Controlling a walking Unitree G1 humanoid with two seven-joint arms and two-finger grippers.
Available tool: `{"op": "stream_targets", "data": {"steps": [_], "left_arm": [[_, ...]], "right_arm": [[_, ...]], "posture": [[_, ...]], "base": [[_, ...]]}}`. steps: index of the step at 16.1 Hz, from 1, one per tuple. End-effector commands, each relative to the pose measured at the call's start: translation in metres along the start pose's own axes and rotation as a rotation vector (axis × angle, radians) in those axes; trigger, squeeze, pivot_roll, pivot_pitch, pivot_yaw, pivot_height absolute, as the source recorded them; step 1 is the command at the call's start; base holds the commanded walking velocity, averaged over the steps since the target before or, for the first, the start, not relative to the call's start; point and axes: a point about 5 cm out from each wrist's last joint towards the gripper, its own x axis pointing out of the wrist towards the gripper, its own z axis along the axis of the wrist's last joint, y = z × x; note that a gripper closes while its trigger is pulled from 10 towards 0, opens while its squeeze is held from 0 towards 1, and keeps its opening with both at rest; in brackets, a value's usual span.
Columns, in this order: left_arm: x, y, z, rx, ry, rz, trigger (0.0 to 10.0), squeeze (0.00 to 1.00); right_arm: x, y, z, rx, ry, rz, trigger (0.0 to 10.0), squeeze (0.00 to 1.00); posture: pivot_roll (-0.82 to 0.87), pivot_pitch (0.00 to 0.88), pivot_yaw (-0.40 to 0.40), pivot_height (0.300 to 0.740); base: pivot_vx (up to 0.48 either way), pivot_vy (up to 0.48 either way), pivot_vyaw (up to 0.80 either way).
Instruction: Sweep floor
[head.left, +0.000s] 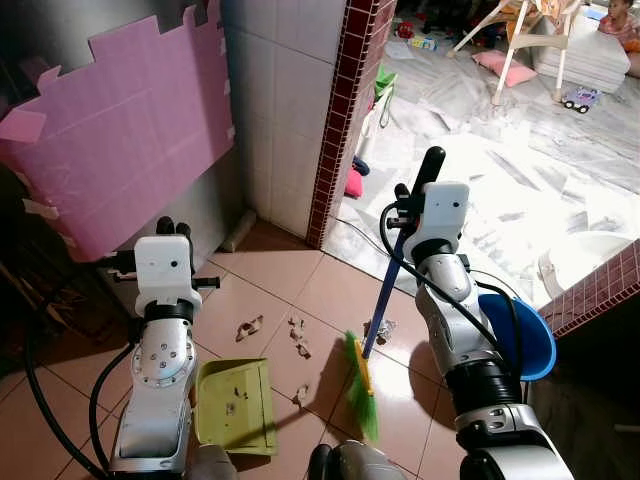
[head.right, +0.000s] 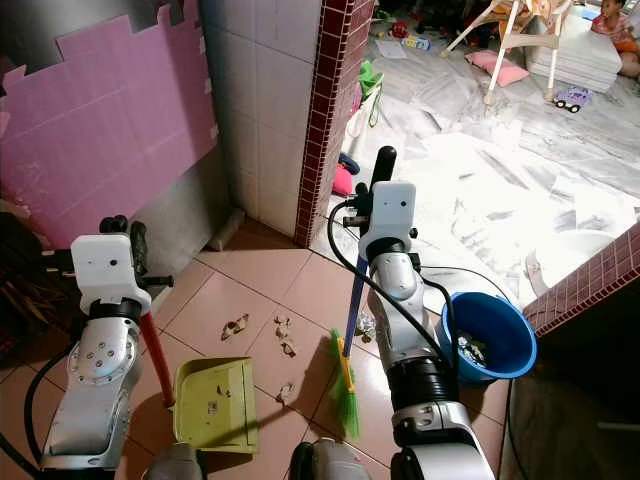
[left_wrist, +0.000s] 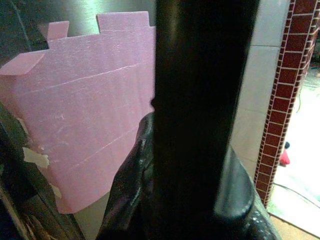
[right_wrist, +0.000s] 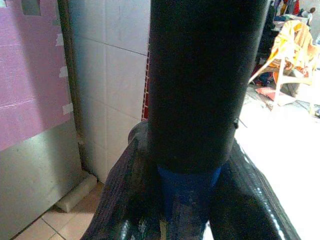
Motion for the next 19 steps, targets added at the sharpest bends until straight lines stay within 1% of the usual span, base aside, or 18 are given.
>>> {"op": "stream_targets", "data": {"steps": [1, 4, 5, 6, 7, 10, 12, 13, 15, 17, 19], "left_arm": [[0.003, -0.001, 0.014, -0.006, -0.061, 0.002, 10.0, 0.00], [0.003, -0.001, 0.014, -0.006, -0.061, 0.002, 10.0, 0.00], [0.003, -0.002, 0.014, -0.006, -0.062, 0.002, 10.0, 0.00], [0.001, -0.006, 0.007, -0.068, -0.020, -0.041, 10.0, 0.00], [-0.001, -0.007, 0.004, -0.097, -0.004, -0.071, 10.0, 0.00], [-0.001, -0.007, 0.006, -0.098, -0.019, -0.072, 10.0, 0.00], [0.000, -0.006, 0.005, -0.117, -0.012, -0.069, 10.0, 0.00], [0.000, -0.006, 0.004, -0.107, -0.006, -0.068, 10.0, 0.00], [-0.002, -0.001, 0.002, -0.091, -0.006, -0.090, 10.0, 0.00], [-0.006, 0.006, 0.000, -0.076, -0.010, -0.171, 10.0, 0.00], [-0.008, 0.013, -0.003, -0.053, -0.004, -0.199, 10.0, 0.00]], "right_arm": [[0.004, -0.001, 0.007, -0.013, -0.021, -0.002, 10.0, 0.00], [0.004, -0.001, 0.007, -0.013, -0.021, -0.002, 10.0, 0.00], [0.005, -0.001, 0.007, -0.024, -0.019, -0.007, 10.0, 0.00], [0.007, -0.002, 0.006, 0.021, -0.016, -0.010, 10.0, 0.00], [0.008, -0.003, 0.005, 0.043, -0.014, -0.009, 10.0, 0.00], [0.008, -0.003, 0.005, 0.046, -0.011, -0.010, 10.0, 0.00], [0.008, -0.003, 0.005, 0.050, -0.010, -0.017, 10.0, 0.00], [0.008, -0.005, 0.004, 0.048, -0.011, -0.024, 10.0, 0.00], [0.009, -0.014, 0.001, 0.042, -0.009, -0.056, 10.0, 0.00], [0.009, -0.025, 0.002, 0.023, -0.017, -0.083, 10.0, 0.00], [0.009, -0.034, 0.003, 0.002, -0.022, -0.101, 10.0, 0.00]], "posture": [[0.06, 0.000, -0.114, 0.740], [0.06, 0.000, -0.114, 0.740], [0.00, 0.000, 0.000, 0.740], [0.06, 0.000, -0.108, 0.740], [0.06, 0.000, -0.108, 0.740], [0.06, 0.000, -0.105, 0.740], [0.06, 0.000, -0.101, 0.740], [0.06, 0.000, -0.098, 0.740], [0.07, 0.000, -0.086, 0.740], [0.07, 0.000, -0.081, 0.740], [0.07, 0.000, -0.085, 0.740]], "base": [[0.000, 0.000, 0.00], [0.000, 0.000, 0.00], [0.000, 0.000, 0.00], [0.000, 0.000, 0.00], [0.000, 0.000, 0.00], [0.000, 0.000, 0.00], [0.000, 0.000, 0.00], [0.000, 0.000, 0.00], [0.000, 0.000, 0.00], [0.000, 0.000, 0.00], [0.000, 0.000, 0.00]]}}
